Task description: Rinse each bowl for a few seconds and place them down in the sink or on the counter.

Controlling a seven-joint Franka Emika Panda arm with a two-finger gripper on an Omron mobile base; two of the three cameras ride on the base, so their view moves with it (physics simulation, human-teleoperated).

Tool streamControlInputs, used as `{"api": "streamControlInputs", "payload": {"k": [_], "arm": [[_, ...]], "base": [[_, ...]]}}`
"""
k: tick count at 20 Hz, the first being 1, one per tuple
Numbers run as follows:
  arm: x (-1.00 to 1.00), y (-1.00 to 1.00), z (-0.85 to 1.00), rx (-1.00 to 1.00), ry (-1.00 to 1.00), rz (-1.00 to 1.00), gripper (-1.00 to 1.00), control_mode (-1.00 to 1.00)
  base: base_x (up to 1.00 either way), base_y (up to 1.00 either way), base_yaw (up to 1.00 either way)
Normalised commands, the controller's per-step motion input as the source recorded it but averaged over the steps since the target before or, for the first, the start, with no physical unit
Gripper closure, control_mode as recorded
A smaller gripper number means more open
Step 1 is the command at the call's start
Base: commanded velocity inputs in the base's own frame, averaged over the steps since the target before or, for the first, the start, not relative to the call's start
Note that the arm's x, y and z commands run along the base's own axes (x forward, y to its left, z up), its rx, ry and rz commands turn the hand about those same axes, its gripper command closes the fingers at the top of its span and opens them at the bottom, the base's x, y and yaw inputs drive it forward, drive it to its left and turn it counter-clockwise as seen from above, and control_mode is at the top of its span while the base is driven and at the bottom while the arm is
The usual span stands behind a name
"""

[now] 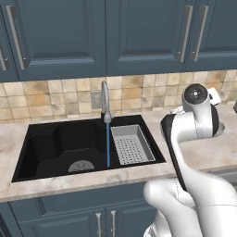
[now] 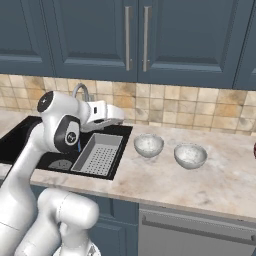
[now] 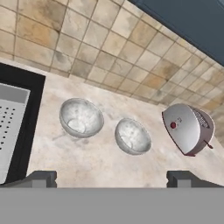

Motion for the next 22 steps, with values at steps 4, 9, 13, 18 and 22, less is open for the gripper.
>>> {"api": "streamControlInputs", "payload": {"k": [4, 9, 13, 18, 22], "arm": [[-0.10, 0.01, -0.03, 0.02, 0.04, 0.00, -1.00, -1.00], [-0.08, 0.06, -0.08, 0.00, 0.04, 0.00, -1.00, -1.00], [-0.04, 0.07, -0.18, -0.01, 0.06, 0.00, -1.00, -1.00], [-0.01, 0.03, -0.15, -0.03, 0.07, 0.01, -1.00, -1.00], [0.00, 0.01, -0.11, -0.03, 0.08, 0.00, -1.00, -1.00]], "base": [[0.00, 0.00, 0.00], [0.00, 0.00, 0.00], [0.00, 0.00, 0.00], [0.00, 0.00, 0.00], [0.00, 0.00, 0.00]]}}
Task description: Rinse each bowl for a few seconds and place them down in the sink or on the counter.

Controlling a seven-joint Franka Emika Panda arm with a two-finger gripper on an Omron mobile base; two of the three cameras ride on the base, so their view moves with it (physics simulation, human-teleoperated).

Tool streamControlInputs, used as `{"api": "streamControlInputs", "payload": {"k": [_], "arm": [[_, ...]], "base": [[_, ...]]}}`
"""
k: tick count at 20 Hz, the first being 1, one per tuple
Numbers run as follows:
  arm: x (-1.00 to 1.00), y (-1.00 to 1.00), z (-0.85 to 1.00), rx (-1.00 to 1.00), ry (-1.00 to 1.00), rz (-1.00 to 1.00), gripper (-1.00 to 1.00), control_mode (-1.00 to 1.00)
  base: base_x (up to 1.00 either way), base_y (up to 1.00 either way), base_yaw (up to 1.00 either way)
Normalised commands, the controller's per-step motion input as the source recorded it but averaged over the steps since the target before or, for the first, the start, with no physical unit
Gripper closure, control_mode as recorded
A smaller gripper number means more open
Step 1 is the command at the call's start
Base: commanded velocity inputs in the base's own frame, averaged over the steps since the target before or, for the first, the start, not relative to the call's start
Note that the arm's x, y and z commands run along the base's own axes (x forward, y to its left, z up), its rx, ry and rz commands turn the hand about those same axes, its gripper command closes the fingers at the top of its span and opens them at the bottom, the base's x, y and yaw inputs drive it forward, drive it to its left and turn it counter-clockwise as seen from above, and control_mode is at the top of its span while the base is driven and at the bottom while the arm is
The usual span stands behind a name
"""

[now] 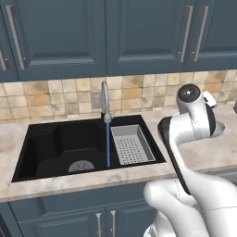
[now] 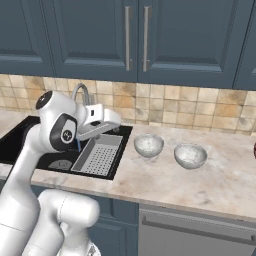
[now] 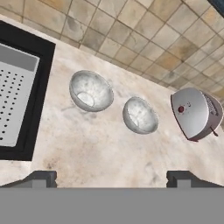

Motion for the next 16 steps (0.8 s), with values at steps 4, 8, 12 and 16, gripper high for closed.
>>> {"api": "streamControlInputs", "payload": {"k": [4, 8, 12, 16], "arm": [[0.04, 0.02, -0.10, -0.02, 0.09, 0.00, -1.00, -1.00], [0.09, 0.04, -0.14, 0.00, 0.09, 0.00, -1.00, -1.00], [0.11, 0.03, -0.17, 0.00, 0.06, 0.02, -1.00, -1.00], [0.15, 0.00, -0.19, 0.03, 0.03, 0.04, -1.00, -1.00]], "base": [[0.00, 0.00, 0.00], [0.00, 0.00, 0.00], [0.00, 0.00, 0.00], [0.00, 0.00, 0.00]]}}
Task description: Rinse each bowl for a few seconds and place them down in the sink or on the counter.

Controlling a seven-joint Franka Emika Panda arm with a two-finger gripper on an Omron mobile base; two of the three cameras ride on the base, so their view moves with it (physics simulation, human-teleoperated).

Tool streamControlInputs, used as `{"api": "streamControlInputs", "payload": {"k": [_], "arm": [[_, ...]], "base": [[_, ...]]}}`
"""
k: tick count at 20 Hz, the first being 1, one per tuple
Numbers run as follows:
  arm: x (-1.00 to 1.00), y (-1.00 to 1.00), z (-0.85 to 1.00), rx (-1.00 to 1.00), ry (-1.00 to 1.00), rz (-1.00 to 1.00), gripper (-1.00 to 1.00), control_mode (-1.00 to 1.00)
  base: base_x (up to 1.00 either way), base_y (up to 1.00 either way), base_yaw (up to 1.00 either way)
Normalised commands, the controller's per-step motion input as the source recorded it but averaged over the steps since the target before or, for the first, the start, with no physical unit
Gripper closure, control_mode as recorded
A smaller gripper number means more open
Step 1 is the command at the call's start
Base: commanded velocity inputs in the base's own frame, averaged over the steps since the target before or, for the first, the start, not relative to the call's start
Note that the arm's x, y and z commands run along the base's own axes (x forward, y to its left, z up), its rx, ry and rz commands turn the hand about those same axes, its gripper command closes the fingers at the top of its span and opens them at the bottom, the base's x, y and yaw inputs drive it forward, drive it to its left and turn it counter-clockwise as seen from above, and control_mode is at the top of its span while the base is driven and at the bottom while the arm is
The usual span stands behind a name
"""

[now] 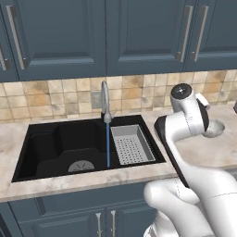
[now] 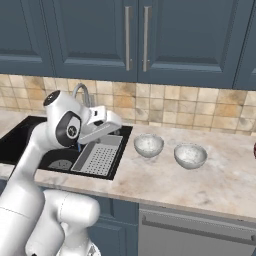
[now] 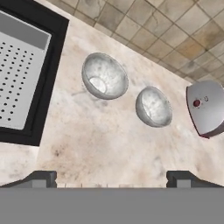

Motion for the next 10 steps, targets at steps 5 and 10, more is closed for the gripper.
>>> {"api": "streamControlInputs", "payload": {"k": [5, 10], "arm": [[0.14, 0.00, -0.20, 0.01, 0.01, 0.05, -1.00, -1.00], [0.16, 0.00, -0.20, 0.00, 0.00, 0.05, -1.00, -1.00]], "base": [[0.00, 0.00, 0.00], [0.00, 0.00, 0.00]]}}
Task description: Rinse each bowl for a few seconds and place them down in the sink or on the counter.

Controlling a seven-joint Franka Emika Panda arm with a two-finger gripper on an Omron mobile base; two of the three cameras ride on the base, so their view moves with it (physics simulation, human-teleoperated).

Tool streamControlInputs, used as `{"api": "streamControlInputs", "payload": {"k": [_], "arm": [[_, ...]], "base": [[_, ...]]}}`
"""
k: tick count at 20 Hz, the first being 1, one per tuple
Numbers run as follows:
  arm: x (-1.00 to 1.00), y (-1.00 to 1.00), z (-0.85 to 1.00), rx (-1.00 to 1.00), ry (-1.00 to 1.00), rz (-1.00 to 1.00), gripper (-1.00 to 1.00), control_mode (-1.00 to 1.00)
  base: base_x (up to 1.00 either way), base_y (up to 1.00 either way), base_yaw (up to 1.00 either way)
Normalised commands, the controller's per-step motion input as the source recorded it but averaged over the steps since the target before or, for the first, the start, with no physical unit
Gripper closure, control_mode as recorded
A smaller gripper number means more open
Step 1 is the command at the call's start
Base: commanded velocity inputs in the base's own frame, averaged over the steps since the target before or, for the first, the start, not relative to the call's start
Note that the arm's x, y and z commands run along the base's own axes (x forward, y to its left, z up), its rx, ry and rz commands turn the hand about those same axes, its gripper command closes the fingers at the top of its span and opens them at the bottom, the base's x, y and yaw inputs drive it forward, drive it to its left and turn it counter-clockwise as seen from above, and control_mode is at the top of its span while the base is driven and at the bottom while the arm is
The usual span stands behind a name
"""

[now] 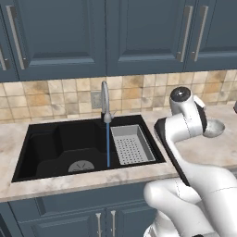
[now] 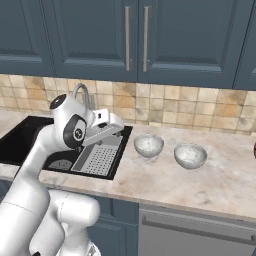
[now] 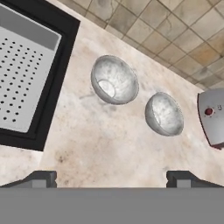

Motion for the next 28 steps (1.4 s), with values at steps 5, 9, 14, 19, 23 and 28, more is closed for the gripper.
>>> {"api": "streamControlInputs", "payload": {"k": [5, 9, 14, 19, 23, 28], "arm": [[0.18, 0.00, -0.14, -0.01, 0.00, 0.03, -1.00, -1.00], [0.21, 0.01, -0.12, 0.00, 0.02, 0.01, -1.00, -1.00], [0.27, 0.00, -0.10, 0.00, 0.04, 0.01, -1.00, -1.00], [0.28, 0.00, -0.12, 0.00, 0.05, 0.00, -1.00, -1.00], [0.24, 0.00, -0.12, 0.00, 0.06, 0.00, -1.00, -1.00], [0.21, 0.00, -0.14, 0.00, 0.06, 0.00, -1.00, -1.00]], "base": [[0.00, 0.00, 0.00], [0.00, 0.00, 0.00], [0.00, 0.00, 0.00], [0.00, 0.00, 0.00], [0.00, 0.00, 0.00], [0.00, 0.00, 0.00]]}}
